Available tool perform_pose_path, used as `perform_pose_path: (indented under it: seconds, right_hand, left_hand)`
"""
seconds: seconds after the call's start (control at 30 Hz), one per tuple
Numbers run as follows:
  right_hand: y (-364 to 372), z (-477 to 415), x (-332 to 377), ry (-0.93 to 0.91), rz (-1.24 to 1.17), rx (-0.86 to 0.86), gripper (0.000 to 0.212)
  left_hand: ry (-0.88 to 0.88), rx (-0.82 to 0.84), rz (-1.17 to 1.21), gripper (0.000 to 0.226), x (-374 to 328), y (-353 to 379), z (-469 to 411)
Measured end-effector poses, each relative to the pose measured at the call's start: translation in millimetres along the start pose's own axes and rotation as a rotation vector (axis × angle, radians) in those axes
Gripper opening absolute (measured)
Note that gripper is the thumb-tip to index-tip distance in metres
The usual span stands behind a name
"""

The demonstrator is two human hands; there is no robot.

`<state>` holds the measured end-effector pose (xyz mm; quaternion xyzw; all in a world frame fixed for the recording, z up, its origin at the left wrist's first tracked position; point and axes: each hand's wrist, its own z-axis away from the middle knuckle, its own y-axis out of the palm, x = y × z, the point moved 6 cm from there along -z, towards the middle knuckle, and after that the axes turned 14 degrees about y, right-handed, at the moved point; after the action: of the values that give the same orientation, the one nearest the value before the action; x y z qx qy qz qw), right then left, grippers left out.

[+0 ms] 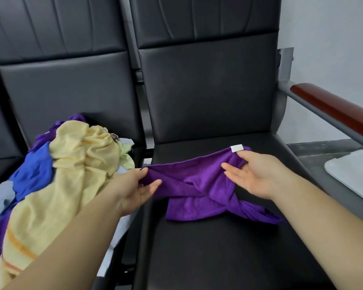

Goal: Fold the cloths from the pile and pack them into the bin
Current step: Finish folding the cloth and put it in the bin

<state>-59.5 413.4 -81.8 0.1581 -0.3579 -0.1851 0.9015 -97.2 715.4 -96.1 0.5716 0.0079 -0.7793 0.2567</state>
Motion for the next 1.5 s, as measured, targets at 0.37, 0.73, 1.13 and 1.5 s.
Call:
perform_pose_path:
  seconds: [0.37,0.73,1.13,1.5]
  right_hand:
    - [2,48,75,-0.883,0.399,-0.314,0.017]
    - [-39,15,33,-0.419,0.943,-0.409,0.037]
    - [-42,14,8,-0.124,1.593,-0.544,0.033]
    - [10,4,-20,-0.544,1.914,-0.659,0.020]
  left_hand:
    - [0.803,0.105,-0.135,0.014,-94,21,19]
    - [0.645,0.253,-1.082,0.021,-48,-6,13]
    - [0.079,0.353,-1.094,0.025,10,-2,19]
    - [0.328,0.413,-1.484,0.031,27,47,-6]
